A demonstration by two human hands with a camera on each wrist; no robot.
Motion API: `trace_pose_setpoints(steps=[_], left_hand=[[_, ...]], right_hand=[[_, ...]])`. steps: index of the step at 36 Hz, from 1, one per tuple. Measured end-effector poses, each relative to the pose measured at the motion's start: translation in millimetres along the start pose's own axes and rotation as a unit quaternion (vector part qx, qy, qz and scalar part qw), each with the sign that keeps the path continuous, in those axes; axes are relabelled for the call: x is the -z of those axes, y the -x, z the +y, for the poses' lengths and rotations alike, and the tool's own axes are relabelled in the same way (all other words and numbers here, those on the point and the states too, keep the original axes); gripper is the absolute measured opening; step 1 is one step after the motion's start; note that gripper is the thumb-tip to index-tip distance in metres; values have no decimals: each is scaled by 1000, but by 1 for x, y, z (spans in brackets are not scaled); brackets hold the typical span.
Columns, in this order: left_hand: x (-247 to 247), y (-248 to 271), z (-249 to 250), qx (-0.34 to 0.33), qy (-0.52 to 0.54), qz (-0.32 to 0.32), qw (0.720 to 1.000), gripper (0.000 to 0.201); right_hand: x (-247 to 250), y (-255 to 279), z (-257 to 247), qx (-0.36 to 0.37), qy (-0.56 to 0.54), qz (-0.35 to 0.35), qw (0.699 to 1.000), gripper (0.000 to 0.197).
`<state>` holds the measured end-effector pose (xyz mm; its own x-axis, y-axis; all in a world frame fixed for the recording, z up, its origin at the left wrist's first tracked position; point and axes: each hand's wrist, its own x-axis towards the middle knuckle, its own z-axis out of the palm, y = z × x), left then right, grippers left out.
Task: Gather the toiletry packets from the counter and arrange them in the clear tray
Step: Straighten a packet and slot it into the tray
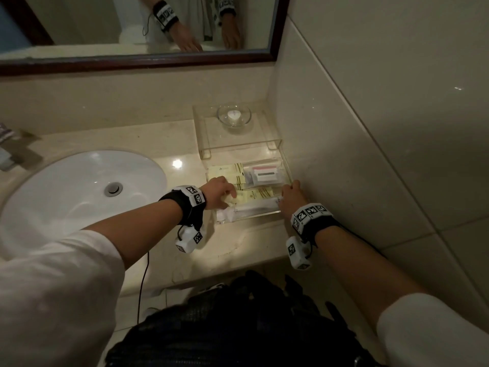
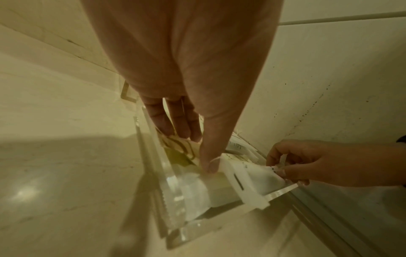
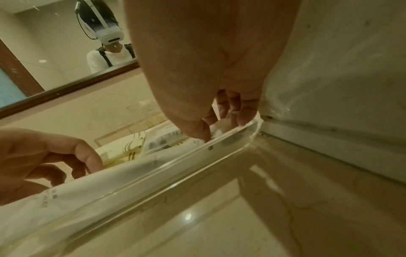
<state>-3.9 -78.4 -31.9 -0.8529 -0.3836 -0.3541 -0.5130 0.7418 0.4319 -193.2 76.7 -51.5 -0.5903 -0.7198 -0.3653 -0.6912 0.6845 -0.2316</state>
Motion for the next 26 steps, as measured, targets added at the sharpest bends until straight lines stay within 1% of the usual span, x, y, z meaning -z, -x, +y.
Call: trace_pose_setpoints(steps=[2, 8, 14, 22, 26], left_hand=[[1, 0, 1, 1, 1, -8, 1000, 43], [0, -1, 5, -13, 0, -23, 1000, 43], [-4, -2, 8, -34, -1, -24, 999, 44], [-3, -1, 14, -31, -3, -42, 999, 42], [-1, 1, 15, -27, 7, -36, 999, 42]], right_hand=[[0, 0, 1, -7, -10, 0, 1000, 36], [-3, -1, 2, 0, -12, 8, 1000, 36], [-4, -2, 3, -6, -9, -4, 1000, 46], [-5, -1, 2, -5, -25, -5, 1000, 51], [-3, 0, -1, -3, -2, -15, 1000, 50]])
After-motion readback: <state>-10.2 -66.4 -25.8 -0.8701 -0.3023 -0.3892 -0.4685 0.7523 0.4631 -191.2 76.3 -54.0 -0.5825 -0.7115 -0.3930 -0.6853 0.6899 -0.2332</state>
